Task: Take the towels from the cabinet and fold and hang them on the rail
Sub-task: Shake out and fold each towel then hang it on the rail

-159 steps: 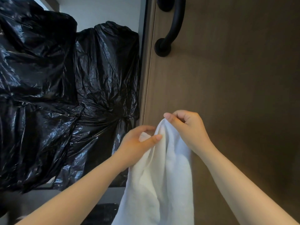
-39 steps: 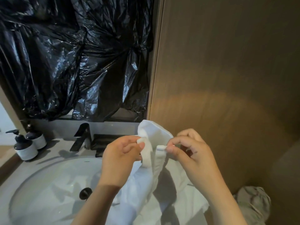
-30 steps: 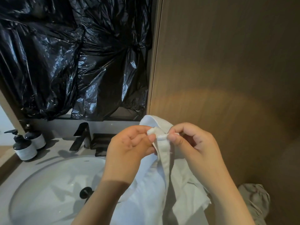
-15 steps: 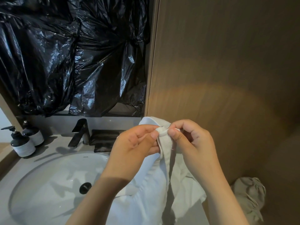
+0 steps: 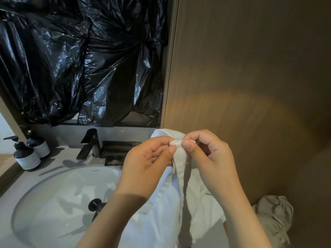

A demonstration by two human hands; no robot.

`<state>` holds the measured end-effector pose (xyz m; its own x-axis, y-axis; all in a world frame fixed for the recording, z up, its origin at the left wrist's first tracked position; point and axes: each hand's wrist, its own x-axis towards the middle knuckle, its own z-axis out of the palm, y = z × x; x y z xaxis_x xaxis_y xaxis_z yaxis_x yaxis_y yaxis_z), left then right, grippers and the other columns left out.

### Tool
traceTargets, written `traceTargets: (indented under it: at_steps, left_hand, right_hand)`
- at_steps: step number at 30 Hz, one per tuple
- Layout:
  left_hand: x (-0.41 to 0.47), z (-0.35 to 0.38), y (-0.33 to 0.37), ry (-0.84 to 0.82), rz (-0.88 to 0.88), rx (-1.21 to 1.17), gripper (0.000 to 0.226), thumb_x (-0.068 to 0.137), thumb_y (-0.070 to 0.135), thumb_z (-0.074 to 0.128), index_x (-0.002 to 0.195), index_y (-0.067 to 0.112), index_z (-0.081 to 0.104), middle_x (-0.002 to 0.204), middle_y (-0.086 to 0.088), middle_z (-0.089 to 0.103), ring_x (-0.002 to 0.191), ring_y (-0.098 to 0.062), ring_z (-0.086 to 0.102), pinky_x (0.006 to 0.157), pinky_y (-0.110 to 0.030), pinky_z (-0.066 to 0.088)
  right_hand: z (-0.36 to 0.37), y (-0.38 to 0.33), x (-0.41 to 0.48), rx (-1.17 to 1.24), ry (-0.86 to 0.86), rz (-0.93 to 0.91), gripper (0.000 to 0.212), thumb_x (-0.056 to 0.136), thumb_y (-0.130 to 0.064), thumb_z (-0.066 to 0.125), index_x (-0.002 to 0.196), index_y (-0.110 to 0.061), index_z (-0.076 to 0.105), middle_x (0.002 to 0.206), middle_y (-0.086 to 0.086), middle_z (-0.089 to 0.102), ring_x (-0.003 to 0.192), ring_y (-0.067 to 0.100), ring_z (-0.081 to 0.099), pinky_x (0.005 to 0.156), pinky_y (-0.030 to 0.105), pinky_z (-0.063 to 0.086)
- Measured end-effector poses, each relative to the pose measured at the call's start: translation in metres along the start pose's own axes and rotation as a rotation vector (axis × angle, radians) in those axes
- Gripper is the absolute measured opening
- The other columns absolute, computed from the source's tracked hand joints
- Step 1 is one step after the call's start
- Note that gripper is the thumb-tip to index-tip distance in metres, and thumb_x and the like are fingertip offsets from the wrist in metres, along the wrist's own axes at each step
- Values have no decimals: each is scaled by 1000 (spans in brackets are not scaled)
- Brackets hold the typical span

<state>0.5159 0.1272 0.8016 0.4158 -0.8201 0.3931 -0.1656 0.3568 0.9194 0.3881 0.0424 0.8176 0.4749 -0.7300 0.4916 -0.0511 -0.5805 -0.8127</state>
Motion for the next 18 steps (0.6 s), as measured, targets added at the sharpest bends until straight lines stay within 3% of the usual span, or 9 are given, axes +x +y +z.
traceTargets:
  at_steps: [5,9,14,18]
  left_hand:
    - [8,-4,4,30,48,1,19,87,26,59,97,19,73,87,6,76,82,-8,72,71,-16,54]
    - [13,-4,5,-2,73,33,17,93,13,58,101,19,72,90,7,76,84,-8,72,73,-15,53]
    - [16,-1,4,9,99,62,16,92,16,63,101,25,73,95,5,76,91,-13,72,81,-26,57]
    - [22,-1,3,33,131,176,18,94,12,62,102,24,71,93,9,75,90,-10,71,80,-24,56]
  right_hand:
    - [-6,-2,10,-55,-24,-28,15,86,-30,70,74,-21,69,79,-5,58,72,15,55,62,18,40]
    - [-9,-2,18,-107,-23,-52,17,86,-33,70,73,-22,68,79,-7,57,74,13,55,61,15,40]
    - [-9,4,19,-121,10,-63,16,88,-30,70,73,-26,67,79,-9,57,74,13,55,61,15,41]
    - [-10,5,23,-155,-22,-86,18,87,-37,68,72,-27,66,80,-9,56,75,13,56,60,16,41]
